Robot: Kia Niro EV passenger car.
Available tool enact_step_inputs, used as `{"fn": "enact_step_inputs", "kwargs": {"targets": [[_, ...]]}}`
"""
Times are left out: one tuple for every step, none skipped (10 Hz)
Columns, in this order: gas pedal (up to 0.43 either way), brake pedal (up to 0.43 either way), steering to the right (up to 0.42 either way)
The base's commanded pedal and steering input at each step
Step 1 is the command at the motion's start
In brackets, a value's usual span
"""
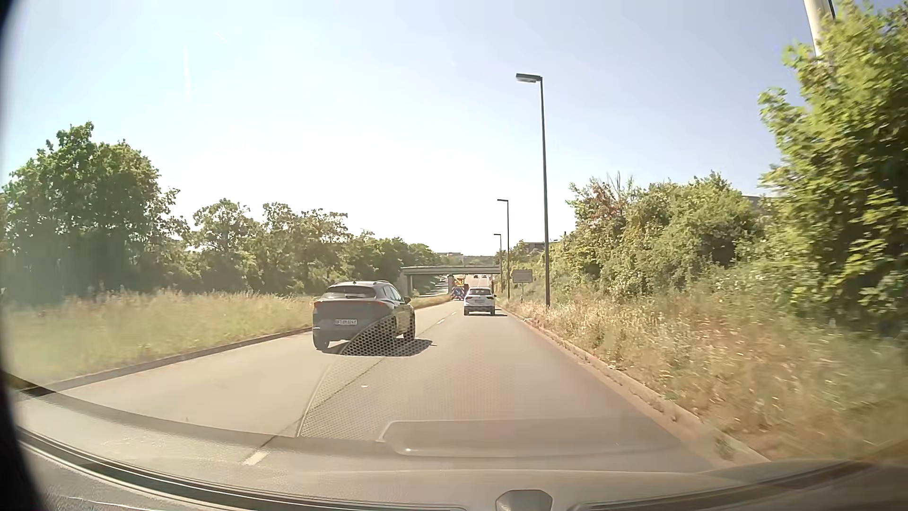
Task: Follow the waypoints while adhering to traffic rules and regulations
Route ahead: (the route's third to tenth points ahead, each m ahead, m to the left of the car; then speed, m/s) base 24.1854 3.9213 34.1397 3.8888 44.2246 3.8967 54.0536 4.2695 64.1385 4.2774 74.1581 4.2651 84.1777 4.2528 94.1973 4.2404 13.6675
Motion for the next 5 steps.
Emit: {"fn": "enact_step_inputs", "kwargs": {"targets": [[0.0, 0.024, -0.003], [0.0, 0.024, -0.004], [0.0, 0.024, -0.004], [0.0, 0.024, -0.002], [0.0, 0.024, -0.002]]}}
